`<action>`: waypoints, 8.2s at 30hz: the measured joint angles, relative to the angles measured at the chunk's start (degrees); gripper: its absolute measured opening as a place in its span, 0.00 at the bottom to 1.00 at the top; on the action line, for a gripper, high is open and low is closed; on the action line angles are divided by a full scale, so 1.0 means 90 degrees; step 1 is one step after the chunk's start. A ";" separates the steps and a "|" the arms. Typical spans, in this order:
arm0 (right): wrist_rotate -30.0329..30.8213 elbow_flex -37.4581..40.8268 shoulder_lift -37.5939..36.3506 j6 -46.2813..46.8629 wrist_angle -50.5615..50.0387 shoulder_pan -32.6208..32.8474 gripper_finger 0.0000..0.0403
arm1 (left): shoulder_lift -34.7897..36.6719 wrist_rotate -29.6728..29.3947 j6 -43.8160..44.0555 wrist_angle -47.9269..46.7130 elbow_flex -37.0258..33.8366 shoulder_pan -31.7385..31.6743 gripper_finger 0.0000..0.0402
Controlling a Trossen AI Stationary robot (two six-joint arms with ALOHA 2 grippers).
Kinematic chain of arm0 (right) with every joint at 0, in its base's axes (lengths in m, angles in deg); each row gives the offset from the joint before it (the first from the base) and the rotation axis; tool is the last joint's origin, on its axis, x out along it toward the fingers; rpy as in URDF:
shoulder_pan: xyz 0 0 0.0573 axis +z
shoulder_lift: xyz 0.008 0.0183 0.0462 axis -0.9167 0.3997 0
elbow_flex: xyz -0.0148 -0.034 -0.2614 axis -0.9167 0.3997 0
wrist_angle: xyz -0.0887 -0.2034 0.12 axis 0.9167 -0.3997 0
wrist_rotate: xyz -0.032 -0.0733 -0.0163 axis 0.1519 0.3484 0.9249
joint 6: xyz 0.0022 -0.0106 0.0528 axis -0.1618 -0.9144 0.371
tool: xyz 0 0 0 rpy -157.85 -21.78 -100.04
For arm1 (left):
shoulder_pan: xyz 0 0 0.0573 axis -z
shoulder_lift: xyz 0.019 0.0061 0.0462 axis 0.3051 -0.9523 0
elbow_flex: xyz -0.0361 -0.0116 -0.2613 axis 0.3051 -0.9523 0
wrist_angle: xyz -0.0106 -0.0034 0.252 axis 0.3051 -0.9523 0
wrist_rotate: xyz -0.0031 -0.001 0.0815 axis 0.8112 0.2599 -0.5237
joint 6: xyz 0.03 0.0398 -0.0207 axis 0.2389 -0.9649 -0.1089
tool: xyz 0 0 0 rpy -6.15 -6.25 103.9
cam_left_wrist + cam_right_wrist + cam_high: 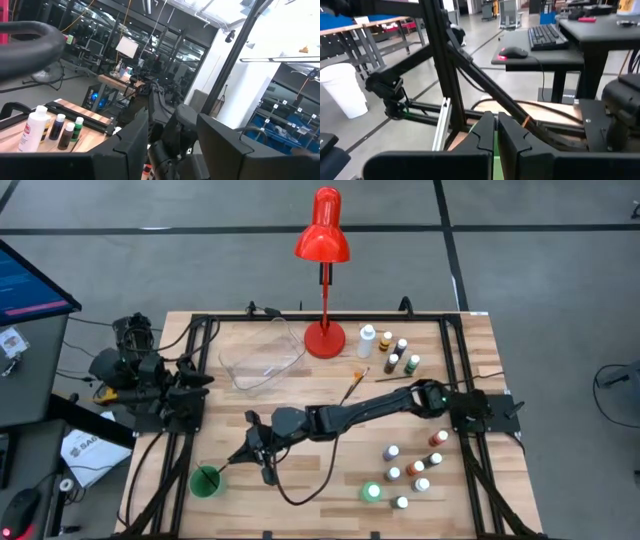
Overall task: Pick & Place Paint Supplies
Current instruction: Put the black brush into the green cup, then adjust the paintbrushes to the center of the table
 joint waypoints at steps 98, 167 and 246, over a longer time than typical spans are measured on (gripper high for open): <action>0.3850 0.0005 -0.5499 0.5574 -1.1125 0.2555 0.33 | -0.6463 0.6765 0.4507 -0.5250 0.2273 -0.3712 0.45; 0.3887 0.0005 -0.5394 0.5499 -1.0977 0.2710 0.32 | -0.7991 0.7252 0.4320 -0.5000 0.1947 -0.3507 0.00; 0.4006 0.0005 -0.5380 0.4765 -1.0904 0.2528 0.32 | -0.2423 1.0063 1.2177 -0.3711 0.1039 -0.3612 0.31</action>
